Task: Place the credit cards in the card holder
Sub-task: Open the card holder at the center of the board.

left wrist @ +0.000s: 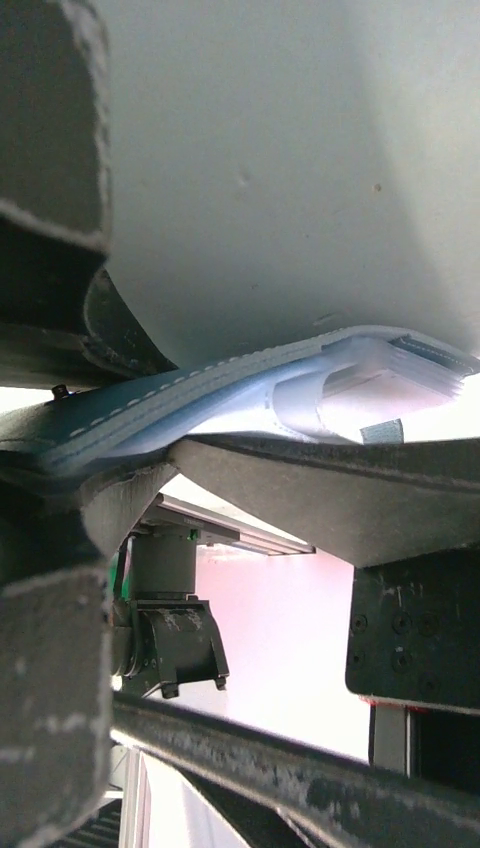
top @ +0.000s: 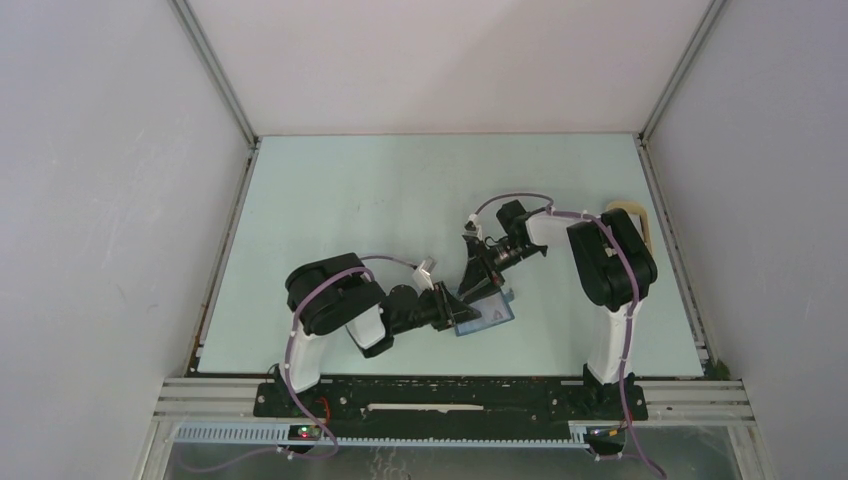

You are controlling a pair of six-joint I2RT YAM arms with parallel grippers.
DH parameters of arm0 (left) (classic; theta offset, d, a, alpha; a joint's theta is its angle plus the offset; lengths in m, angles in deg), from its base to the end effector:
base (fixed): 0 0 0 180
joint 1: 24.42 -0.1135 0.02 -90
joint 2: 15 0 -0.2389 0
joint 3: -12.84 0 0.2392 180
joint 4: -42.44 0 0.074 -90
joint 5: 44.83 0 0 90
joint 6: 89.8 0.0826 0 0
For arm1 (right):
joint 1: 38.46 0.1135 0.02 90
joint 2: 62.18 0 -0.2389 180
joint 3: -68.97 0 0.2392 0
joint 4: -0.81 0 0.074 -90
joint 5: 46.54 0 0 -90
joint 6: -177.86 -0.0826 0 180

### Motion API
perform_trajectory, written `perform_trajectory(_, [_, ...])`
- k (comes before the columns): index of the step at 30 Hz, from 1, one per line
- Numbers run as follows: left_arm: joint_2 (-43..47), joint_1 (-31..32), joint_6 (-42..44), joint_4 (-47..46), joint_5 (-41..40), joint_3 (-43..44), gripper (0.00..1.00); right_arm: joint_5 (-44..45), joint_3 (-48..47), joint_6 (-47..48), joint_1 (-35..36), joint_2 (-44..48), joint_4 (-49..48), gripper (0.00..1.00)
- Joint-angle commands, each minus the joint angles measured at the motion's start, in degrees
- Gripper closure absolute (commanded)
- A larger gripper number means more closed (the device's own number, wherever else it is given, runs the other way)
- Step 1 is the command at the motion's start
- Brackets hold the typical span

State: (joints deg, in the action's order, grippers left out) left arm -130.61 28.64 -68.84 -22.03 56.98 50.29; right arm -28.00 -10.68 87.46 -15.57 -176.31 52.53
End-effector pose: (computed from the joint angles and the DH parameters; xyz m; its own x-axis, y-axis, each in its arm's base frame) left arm 0.1805 -0.2682 0.0582 -0.8931 -0.3332 -0.3023 0.1898 0.3302 -0.9246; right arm 0.2657 0.1972 0.0961 -0.9205 -0.3862 -0.0597 -0.1751 0.2712 0.9465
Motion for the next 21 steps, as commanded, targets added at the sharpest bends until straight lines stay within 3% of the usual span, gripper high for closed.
perform_trajectory(1, [-1.00,-0.92,0.74,-0.27,-1.41,0.48,0.72,-0.25,-2.47,3.34,-1.01,5.93,4.12,0.36])
perform_trajectory(9, [-1.25,-1.02,1.14,-0.80,-0.84,0.38,0.71,8.55,-2.48,6.89,-4.56,12.50,5.73,0.38])
perform_trajectory(11, [-1.27,-1.08,1.26,-0.89,-0.74,0.46,0.71,16.82,-2.31,7.49,-4.26,13.27,5.16,0.40])
perform_trajectory(12, [-1.22,-1.11,1.34,-1.00,-0.62,0.42,0.71,20.83,-1.65,7.29,-3.84,13.62,3.92,0.43])
perform_trajectory(17, [-1.26,-1.08,1.56,-1.41,-0.26,0.37,0.70,30.52,-0.45,5.54,-2.91,13.14,0.70,0.86])
perform_trajectory(21, [-1.25,-1.11,1.68,-1.53,0.05,0.46,0.69,34.81,-0.44,5.32,-2.12,11.36,-0.07,0.95])
